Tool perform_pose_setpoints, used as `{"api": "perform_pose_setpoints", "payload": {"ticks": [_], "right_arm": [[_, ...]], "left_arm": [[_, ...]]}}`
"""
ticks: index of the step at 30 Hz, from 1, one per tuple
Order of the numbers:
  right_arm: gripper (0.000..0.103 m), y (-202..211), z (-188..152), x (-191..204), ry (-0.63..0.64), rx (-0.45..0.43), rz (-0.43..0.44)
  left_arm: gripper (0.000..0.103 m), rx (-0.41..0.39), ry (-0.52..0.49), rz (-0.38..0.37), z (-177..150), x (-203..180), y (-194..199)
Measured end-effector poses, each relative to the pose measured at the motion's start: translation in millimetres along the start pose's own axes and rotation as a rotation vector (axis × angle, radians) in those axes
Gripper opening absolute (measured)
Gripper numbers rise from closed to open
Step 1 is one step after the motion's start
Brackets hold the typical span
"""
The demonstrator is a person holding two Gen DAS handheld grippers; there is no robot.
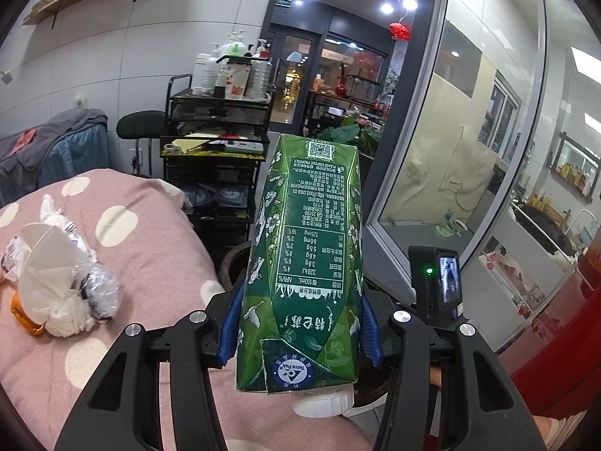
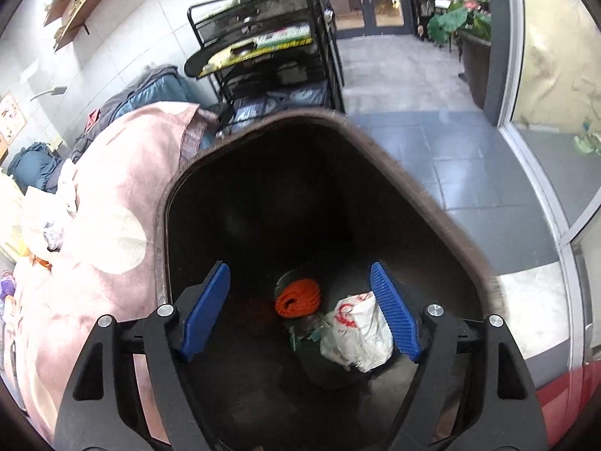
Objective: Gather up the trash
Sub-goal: 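Carry the carton and wrapper over the trash bin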
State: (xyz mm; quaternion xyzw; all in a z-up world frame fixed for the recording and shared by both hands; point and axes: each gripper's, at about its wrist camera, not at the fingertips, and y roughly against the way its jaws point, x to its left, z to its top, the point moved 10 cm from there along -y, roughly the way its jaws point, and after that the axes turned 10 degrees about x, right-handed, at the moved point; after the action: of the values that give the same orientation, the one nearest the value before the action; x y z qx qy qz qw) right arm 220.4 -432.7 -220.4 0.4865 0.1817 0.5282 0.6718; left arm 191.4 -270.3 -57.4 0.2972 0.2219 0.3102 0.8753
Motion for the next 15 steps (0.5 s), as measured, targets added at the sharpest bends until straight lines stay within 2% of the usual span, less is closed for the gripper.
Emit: {"api": "perform_pose_setpoints", "payload": {"ticks": [7, 15], "right_arm": [[0.081, 36.8, 6.2, -20.8, -0.039, -0.086, -0.043], [0.082, 60.5, 6.2, -55.5, -0.099, -0.123, -0.091]], "left_arm": [[0.05, 0.042, -0.029, -0.028, 3.8, -21.6, -28.3], [0.05, 0.112, -0.037, -0.036, 2.6, -33.2, -65.5]]}}
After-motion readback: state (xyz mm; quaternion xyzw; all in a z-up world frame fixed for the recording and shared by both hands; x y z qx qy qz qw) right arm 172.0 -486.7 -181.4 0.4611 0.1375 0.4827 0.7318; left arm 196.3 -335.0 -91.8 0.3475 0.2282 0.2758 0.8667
